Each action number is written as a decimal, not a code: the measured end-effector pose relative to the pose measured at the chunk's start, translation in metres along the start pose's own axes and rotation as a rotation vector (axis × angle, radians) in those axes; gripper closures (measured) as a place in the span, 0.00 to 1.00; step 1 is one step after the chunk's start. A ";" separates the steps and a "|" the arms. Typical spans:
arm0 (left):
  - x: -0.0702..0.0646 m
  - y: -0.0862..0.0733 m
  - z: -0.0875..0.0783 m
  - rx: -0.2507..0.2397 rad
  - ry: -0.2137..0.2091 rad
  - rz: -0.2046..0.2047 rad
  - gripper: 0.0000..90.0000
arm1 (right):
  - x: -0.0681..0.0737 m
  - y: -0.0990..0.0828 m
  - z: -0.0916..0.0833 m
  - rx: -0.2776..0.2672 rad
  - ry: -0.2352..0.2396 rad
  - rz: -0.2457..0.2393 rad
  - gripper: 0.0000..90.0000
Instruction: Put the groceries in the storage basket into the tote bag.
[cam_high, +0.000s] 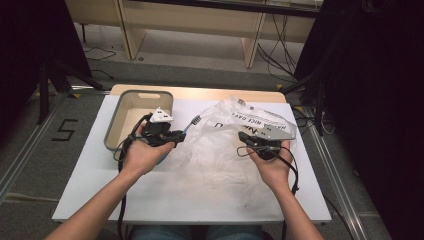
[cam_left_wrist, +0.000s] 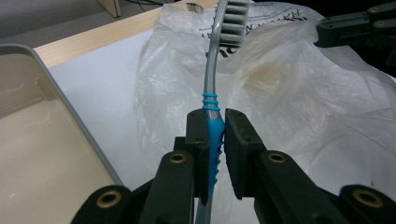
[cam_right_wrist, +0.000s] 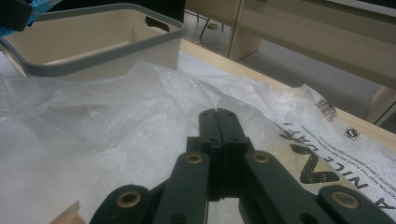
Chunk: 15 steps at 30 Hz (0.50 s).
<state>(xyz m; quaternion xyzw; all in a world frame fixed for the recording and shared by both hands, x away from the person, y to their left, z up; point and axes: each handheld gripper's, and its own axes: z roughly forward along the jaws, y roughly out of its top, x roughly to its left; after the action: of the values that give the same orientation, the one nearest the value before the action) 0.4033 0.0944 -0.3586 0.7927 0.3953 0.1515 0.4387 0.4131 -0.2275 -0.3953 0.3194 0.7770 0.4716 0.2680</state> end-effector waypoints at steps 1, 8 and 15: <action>-0.002 0.000 0.001 0.003 -0.003 0.007 0.89 | 0.000 0.000 0.000 0.001 0.000 0.002 1.00; -0.014 -0.003 0.007 0.019 -0.032 0.025 0.89 | -0.001 0.000 -0.001 0.001 0.001 0.000 1.00; -0.026 -0.005 0.011 0.039 -0.045 0.053 0.89 | -0.001 0.001 -0.001 -0.003 -0.002 0.003 1.00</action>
<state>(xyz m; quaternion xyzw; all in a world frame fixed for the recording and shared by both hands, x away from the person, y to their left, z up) 0.3906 0.0700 -0.3662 0.8144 0.3673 0.1375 0.4277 0.4130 -0.2286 -0.3940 0.3206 0.7756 0.4729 0.2684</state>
